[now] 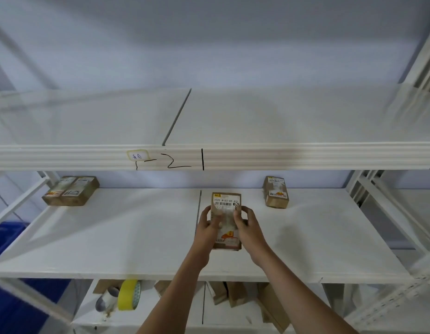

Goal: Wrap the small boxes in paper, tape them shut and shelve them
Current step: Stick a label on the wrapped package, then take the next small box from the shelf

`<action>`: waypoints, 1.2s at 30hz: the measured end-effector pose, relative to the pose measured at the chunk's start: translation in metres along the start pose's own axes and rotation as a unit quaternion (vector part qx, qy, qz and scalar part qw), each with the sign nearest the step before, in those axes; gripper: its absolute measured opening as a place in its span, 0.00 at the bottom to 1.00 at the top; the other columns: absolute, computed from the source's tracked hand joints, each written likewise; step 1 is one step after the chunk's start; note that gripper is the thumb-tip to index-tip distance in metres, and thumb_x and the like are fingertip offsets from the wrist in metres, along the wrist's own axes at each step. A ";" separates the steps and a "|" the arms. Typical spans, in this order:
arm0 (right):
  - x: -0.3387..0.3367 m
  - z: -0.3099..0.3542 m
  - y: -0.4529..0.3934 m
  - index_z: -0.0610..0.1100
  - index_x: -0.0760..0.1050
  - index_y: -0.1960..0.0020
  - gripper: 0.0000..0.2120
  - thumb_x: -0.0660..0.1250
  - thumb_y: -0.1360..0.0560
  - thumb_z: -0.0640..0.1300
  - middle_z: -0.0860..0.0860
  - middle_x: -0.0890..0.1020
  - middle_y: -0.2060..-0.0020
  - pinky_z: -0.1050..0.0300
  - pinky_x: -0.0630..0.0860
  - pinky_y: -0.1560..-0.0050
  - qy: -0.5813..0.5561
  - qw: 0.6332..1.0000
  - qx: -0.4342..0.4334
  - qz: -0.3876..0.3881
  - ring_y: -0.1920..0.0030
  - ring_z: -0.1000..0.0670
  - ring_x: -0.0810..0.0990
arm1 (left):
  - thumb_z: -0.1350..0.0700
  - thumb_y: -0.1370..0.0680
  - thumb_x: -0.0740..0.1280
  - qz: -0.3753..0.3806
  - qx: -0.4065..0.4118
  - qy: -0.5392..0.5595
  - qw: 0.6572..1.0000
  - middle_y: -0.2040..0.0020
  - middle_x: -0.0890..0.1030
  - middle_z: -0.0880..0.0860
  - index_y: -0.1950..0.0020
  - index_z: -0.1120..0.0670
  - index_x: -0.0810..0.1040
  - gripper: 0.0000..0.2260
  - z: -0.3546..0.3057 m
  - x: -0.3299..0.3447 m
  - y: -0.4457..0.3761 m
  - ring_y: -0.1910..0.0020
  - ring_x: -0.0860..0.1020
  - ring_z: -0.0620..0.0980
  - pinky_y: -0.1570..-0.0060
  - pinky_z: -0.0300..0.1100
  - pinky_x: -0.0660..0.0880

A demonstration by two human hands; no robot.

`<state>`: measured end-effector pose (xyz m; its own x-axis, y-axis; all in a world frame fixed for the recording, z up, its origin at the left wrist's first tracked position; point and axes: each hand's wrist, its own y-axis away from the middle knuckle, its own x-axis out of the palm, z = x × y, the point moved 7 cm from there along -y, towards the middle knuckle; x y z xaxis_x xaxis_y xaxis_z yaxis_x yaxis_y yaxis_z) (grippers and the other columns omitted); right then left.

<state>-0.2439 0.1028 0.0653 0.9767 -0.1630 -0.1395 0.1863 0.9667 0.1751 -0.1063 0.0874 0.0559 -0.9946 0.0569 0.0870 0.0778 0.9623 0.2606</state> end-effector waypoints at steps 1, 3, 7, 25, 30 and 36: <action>0.004 0.003 0.001 0.54 0.66 0.30 0.25 0.55 0.22 0.67 0.51 0.80 0.40 0.57 0.84 0.56 -0.004 1.000 -0.010 0.005 0.47 0.53 0.83 | 0.46 0.17 0.61 -0.006 0.009 0.005 1.000 0.42 0.82 0.54 0.29 0.43 0.67 0.16 -0.003 -0.002 0.002 0.52 0.85 0.51 0.60 0.45 0.83; 0.012 0.007 0.002 0.55 0.65 0.30 0.27 0.56 0.23 0.67 0.50 0.79 0.40 0.58 0.84 0.58 -0.019 0.999 -0.019 0.020 0.47 0.53 0.83 | 0.46 0.17 0.61 -0.016 0.028 0.003 0.999 0.41 0.81 0.54 0.27 0.45 0.66 0.18 -0.011 -0.010 0.007 0.52 0.85 0.51 0.60 0.44 0.82; 0.037 0.018 0.006 0.55 0.65 0.30 0.22 0.56 0.20 0.64 0.50 0.80 0.40 0.58 0.83 0.58 -0.016 0.997 -0.042 0.061 0.48 0.53 0.83 | 0.46 0.17 0.61 -0.055 0.055 -0.001 0.997 0.42 0.82 0.55 0.27 0.47 0.66 0.19 -0.025 -0.034 0.023 0.53 0.86 0.51 0.61 0.44 0.82; 0.251 0.057 0.049 0.59 0.66 0.33 0.14 0.55 0.16 0.58 0.53 0.82 0.45 0.43 0.83 0.48 -0.043 0.979 -0.068 0.189 0.51 0.51 0.85 | 0.50 0.17 0.62 -0.242 0.105 -0.031 0.964 0.48 0.83 0.51 0.27 0.50 0.67 0.18 -0.048 -0.236 0.085 0.59 0.85 0.45 0.64 0.37 0.79; 0.323 0.054 0.059 0.58 0.68 0.33 0.14 0.55 0.16 0.58 0.53 0.83 0.45 0.42 0.83 0.47 -0.023 0.980 -0.070 0.184 0.49 0.50 0.85 | 0.50 0.17 0.62 -0.254 0.104 -0.010 0.962 0.49 0.82 0.50 0.27 0.49 0.65 0.19 -0.040 -0.308 0.091 0.56 0.85 0.49 0.58 0.44 0.83; 0.396 0.059 0.072 0.54 0.68 0.31 0.15 0.54 0.15 0.56 0.52 0.82 0.45 0.49 0.83 0.48 0.016 0.983 -0.079 0.163 0.49 0.51 0.84 | 0.48 0.17 0.62 -0.246 0.091 0.011 0.965 0.45 0.81 0.52 0.29 0.46 0.66 0.16 -0.037 -0.383 0.096 0.53 0.85 0.51 0.53 0.48 0.83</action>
<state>0.1626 0.0959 0.0800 0.9775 0.1647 -0.1316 -0.1578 0.9855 0.0616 0.2843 0.1482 0.0831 -0.9064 -0.4222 0.0165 -0.4184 0.9024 0.1031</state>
